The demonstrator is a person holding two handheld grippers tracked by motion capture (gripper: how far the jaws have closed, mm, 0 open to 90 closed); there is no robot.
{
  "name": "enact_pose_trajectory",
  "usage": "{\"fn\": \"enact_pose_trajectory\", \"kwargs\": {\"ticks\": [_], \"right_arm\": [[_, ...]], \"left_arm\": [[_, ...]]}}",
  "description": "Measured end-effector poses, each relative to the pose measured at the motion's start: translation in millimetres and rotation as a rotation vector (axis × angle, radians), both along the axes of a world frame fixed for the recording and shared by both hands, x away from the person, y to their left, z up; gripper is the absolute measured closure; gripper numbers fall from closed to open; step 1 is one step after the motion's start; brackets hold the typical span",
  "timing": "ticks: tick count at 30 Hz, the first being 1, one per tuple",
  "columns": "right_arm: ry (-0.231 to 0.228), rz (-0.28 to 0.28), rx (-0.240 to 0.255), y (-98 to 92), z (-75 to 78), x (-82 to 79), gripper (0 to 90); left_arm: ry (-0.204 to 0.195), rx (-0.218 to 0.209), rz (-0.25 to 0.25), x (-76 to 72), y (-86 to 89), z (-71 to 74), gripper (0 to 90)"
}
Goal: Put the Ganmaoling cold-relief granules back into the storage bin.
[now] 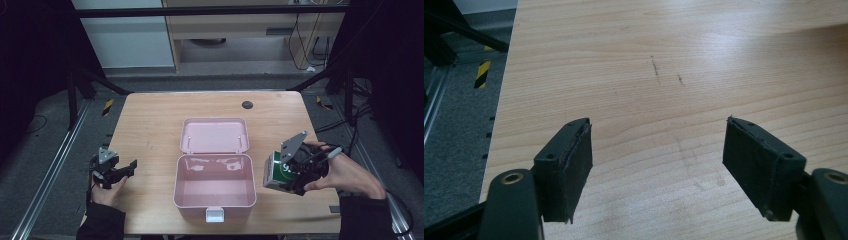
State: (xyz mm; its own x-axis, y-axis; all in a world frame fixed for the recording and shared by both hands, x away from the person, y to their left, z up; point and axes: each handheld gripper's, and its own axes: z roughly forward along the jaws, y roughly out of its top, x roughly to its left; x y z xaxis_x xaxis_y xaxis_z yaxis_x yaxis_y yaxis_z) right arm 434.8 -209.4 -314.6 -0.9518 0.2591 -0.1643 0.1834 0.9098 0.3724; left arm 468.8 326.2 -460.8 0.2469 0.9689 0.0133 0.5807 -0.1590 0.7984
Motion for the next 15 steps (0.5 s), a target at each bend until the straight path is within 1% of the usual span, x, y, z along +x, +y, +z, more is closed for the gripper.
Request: {"fn": "enact_pose_trajectory", "kwargs": {"ticks": [5, 7, 8, 9, 13, 14, 15], "right_arm": [[-0.005, 0.014, 0.012, 3.1, 7.7, -1.5, 16.2], [-0.013, 0.032, 0.019, 5.8, 12.4, -2.0, 16.2], [-0.013, 0.032, 0.019, 5.8, 12.4, -2.0, 16.2], [-0.016, 0.037, 0.025, 8.2, 16.1, -2.4, 16.3], [-0.021, 0.048, 0.036, 11.0, 21.2, -2.9, 16.3], [-0.024, 0.058, 0.046, 13.5, 25.7, -3.3, 16.3], [-0.024, 0.058, 0.046, 13.5, 25.7, -3.3, 16.3]], "left_arm": [[-0.001, 0.0, -0.001, 0.0, -0.2, 0.0, 27.1], [0.0, 0.0, -0.001, 0.0, 0.0, 0.0, 27.1], [0.0, 0.0, -0.001, 0.0, 0.0, 0.0, 27.0], [0.0, 0.0, -0.001, 0.1, 0.0, 0.0, 27.1], [0.0, 0.0, -0.001, 0.1, -0.1, -0.1, 27.1], [0.0, -0.001, -0.001, 0.1, -0.1, -0.1, 27.1], [0.0, -0.001, -0.001, 0.2, -0.2, -0.1, 27.1]]}}
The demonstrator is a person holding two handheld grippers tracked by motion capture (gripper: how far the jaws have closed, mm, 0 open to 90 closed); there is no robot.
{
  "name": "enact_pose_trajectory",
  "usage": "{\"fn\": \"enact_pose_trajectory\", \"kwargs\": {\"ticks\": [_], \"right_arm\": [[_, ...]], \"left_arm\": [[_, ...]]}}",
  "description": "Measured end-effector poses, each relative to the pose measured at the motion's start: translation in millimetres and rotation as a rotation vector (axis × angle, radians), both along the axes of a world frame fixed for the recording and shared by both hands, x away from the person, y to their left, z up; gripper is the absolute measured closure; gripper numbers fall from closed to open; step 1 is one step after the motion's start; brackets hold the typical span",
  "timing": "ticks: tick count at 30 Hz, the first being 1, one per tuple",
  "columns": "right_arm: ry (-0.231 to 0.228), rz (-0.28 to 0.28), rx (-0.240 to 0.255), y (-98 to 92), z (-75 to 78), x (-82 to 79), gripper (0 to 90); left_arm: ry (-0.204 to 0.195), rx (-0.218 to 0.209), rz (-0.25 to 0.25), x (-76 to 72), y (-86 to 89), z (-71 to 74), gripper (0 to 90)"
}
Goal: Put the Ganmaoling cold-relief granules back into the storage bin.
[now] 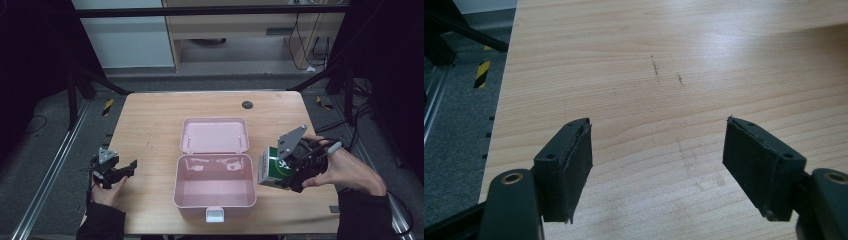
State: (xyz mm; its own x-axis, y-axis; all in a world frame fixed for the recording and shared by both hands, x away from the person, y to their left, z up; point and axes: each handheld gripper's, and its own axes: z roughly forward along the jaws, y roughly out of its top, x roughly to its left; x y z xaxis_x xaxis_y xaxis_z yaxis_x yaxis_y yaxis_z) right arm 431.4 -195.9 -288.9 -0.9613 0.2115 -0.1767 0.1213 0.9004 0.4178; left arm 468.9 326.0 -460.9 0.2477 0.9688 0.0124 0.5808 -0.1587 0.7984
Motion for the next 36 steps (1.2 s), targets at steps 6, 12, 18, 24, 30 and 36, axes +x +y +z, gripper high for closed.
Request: {"fn": "enact_pose_trajectory", "kwargs": {"ticks": [6, 12, 18, 24, 30, 36], "right_arm": [[-0.011, 0.039, 0.047, 11.6, 9.4, 0.6, 16.3], [-0.002, 0.08, 0.073, 22.8, 10.5, 3.2, 16.3], [0.003, 0.103, 0.083, 36.1, 11.8, 5.1, 16.3], [0.008, 0.137, 0.08, 50.3, 12.1, 7.0, 16.3], [0.015, 0.165, 0.065, 64.7, 11.3, 9.8, 16.2], [0.025, 0.173, 0.053, 73.2, 8.7, 11.7, 16.2]], "left_arm": [[0.0, 0.0, 0.0, 0.0, 0.2, 0.0, 27.1], [0.0, 0.0, 0.0, 0.0, 0.4, 0.0, 27.1], [0.001, 0.0, -0.001, 0.1, 0.5, 0.0, 27.1], [0.0, 0.0, -0.002, 0.2, 0.0, -0.1, 27.1], [0.0, 0.0, -0.002, 0.3, 0.3, 0.0, 27.1], [-0.001, 0.001, -0.003, 0.3, 0.2, 0.3, 27.1]]}}
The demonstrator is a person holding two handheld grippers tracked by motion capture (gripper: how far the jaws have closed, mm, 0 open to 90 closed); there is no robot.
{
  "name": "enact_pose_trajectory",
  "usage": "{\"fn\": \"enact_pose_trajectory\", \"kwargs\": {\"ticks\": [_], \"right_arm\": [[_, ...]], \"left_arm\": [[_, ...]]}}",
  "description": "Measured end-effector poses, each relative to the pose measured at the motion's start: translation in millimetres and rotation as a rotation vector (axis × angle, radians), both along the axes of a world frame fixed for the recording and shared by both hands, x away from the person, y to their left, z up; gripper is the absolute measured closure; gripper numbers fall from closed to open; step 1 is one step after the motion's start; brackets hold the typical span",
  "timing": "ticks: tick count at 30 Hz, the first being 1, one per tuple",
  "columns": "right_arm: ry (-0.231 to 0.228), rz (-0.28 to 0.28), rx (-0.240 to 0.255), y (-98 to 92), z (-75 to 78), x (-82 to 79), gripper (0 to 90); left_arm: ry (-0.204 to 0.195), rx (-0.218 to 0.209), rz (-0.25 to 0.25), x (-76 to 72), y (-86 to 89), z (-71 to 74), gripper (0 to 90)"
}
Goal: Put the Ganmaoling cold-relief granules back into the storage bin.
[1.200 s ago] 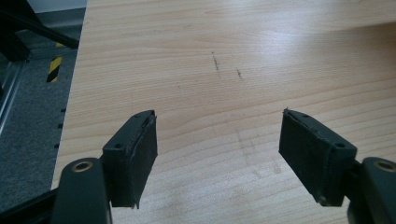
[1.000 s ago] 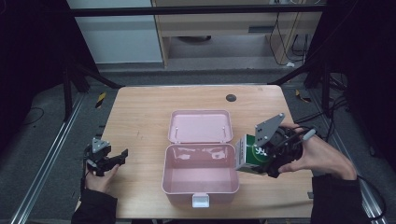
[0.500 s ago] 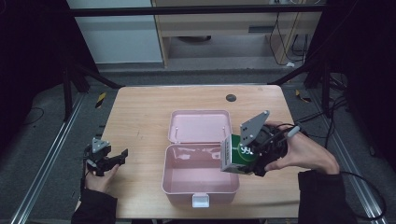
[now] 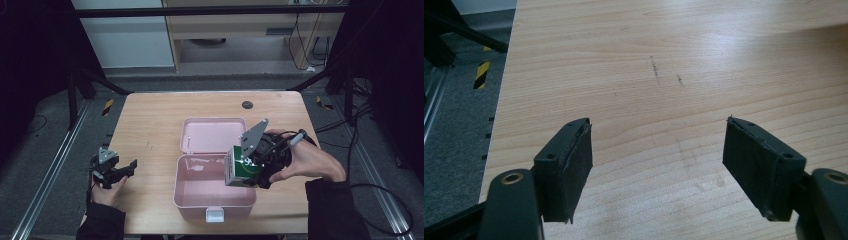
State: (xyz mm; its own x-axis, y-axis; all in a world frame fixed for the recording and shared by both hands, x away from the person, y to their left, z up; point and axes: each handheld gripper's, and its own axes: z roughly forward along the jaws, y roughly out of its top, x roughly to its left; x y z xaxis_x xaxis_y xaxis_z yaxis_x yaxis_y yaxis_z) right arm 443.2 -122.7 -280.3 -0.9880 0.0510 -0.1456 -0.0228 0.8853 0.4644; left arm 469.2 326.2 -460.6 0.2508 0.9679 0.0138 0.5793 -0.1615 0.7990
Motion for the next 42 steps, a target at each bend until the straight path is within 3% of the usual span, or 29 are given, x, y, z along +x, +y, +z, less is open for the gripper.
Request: {"fn": "enact_pose_trajectory", "kwargs": {"ticks": [26, 42], "right_arm": [[0.023, 0.034, -0.08, 24.9, -24.9, 6.7, 16.1], [0.036, 0.049, -0.139, 36.7, -50.1, 9.6, 16.1]], "left_arm": [[-0.002, -0.001, 0.0, -0.4, 0.6, 0.4, 27.1], [-0.003, -0.002, 0.0, -0.4, 0.7, 0.5, 27.1]]}}
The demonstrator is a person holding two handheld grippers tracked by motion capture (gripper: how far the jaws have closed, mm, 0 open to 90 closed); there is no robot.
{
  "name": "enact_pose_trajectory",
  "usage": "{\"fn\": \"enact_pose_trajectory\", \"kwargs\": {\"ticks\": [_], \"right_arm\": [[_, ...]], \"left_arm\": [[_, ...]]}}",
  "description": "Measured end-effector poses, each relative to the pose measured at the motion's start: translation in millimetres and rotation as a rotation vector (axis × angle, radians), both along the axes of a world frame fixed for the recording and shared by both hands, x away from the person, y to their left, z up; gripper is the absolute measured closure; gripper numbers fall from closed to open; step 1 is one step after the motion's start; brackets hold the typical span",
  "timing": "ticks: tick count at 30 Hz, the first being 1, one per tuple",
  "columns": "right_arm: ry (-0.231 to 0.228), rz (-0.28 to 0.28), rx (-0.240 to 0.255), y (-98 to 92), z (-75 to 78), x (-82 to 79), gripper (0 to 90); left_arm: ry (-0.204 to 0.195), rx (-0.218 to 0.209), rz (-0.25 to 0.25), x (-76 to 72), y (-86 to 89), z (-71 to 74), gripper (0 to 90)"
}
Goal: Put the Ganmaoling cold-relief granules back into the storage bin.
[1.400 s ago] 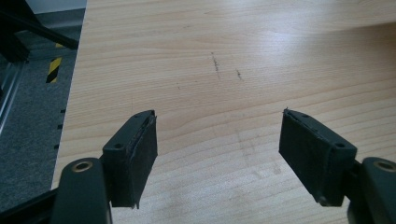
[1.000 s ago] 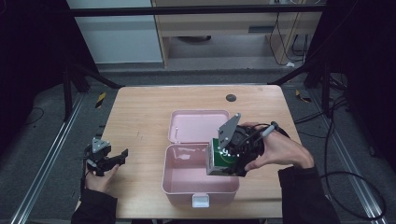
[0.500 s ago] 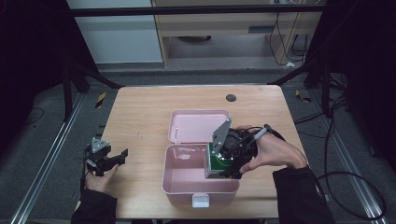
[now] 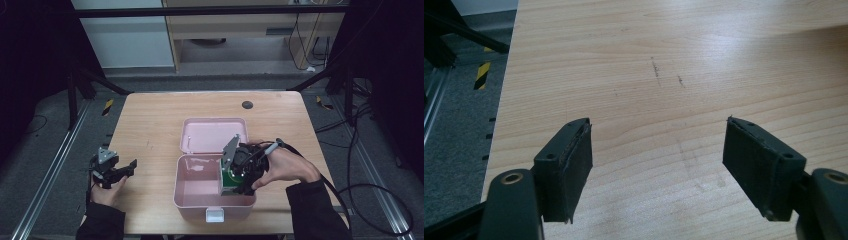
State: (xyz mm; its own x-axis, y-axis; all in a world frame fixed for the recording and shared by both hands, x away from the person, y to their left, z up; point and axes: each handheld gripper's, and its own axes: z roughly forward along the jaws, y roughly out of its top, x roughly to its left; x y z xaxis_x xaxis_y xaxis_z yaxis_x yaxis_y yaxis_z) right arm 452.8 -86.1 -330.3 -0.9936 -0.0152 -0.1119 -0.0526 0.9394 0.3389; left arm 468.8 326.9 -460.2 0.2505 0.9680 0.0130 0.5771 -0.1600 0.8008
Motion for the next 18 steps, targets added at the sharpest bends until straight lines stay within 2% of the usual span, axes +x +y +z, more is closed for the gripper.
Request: {"fn": "enact_pose_trajectory", "kwargs": {"ticks": [14, 18], "right_arm": [[-0.001, 0.014, -0.026, 8.8, -14.6, 1.3, 16.1], [0.017, 0.0, -0.006, 5.6, -19.6, 2.9, 16.1]], "left_arm": [[-0.004, -0.001, 0.0, -0.3, 0.2, 0.5, 27.1], [-0.004, 0.0, 0.0, -0.3, 0.2, 0.5, 27.1]]}}
